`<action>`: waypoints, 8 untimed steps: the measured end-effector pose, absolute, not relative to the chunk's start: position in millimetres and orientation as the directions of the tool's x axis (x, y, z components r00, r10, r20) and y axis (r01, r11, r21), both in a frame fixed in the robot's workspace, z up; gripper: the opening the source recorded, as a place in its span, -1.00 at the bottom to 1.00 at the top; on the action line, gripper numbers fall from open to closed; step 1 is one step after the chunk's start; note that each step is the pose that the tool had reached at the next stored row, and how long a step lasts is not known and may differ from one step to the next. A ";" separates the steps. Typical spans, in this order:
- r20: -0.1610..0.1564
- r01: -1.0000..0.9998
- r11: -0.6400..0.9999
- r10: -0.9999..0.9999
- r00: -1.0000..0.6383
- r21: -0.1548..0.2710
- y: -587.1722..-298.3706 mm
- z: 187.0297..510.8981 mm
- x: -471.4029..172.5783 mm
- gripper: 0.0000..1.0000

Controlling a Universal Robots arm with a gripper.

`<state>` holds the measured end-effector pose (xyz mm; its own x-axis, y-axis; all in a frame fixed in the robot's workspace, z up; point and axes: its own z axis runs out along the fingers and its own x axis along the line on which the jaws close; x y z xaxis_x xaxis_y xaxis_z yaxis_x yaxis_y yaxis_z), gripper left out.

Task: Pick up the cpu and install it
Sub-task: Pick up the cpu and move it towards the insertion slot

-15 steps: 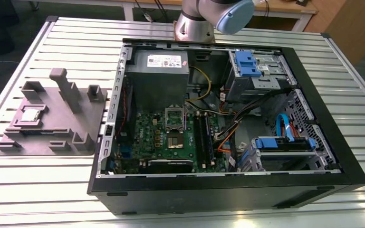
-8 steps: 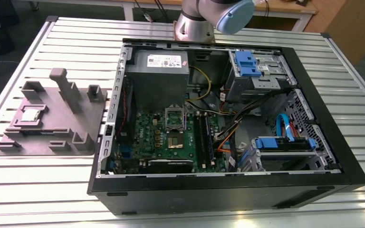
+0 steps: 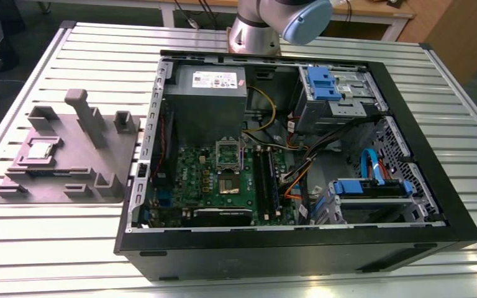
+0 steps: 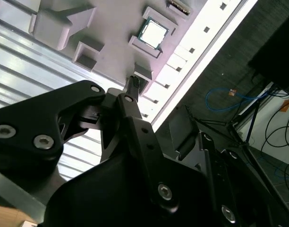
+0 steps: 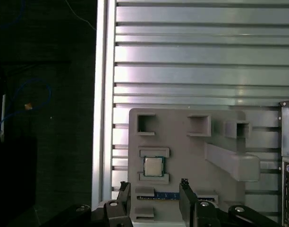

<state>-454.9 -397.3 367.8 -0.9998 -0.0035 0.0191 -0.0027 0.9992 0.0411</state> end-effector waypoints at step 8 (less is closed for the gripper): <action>0.019 -0.003 0.999 -0.004 -1.000 0.041 -397.3 367.1 -454.9 0.06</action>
